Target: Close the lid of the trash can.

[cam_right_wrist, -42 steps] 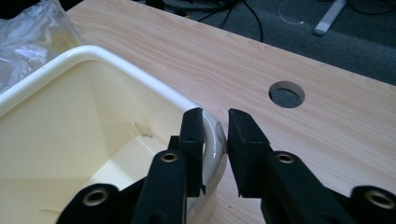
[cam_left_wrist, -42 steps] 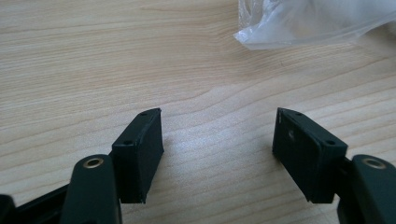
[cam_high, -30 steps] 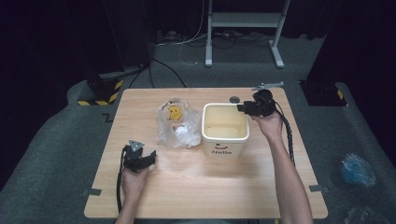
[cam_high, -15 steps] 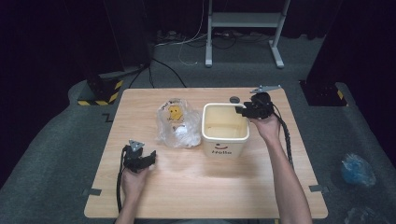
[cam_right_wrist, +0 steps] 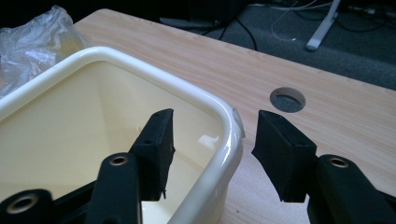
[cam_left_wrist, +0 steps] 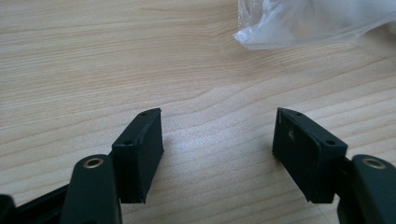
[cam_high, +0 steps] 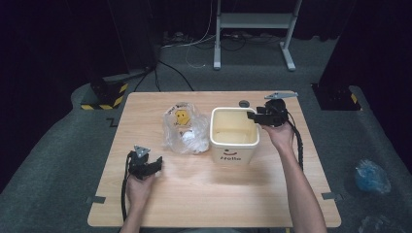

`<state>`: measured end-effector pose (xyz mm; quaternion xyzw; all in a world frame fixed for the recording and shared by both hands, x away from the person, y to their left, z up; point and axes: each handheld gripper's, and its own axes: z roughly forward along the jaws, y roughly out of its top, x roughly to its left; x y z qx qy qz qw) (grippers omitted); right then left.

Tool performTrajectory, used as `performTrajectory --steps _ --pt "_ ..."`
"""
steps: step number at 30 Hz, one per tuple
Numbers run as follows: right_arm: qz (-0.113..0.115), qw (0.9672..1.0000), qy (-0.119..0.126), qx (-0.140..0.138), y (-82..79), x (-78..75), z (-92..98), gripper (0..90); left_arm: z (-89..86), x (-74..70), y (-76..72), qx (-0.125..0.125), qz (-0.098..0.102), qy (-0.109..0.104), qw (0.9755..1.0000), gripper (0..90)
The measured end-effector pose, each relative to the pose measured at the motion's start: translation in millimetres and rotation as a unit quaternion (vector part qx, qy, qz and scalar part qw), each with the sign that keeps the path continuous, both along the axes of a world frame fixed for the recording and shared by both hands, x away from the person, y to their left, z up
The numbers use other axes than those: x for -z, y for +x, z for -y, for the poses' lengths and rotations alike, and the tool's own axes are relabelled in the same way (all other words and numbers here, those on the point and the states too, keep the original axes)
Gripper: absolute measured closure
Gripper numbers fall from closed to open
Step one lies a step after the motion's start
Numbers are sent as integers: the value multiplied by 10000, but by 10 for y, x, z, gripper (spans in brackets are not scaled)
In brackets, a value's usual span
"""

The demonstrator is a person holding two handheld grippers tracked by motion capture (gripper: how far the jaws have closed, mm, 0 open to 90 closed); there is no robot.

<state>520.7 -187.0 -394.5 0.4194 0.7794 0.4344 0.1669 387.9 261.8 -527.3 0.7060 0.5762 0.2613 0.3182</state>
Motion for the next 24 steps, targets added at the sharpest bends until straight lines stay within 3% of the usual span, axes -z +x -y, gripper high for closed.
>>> performTrajectory --steps 10,24 --pt "191 9998 12 14 -121 -87 13 468 0 0 0 1 0 1 10000 332" --pt "267 9995 131 74 -235 -108 81 467 0 1 0 0 3 1 10000 333"
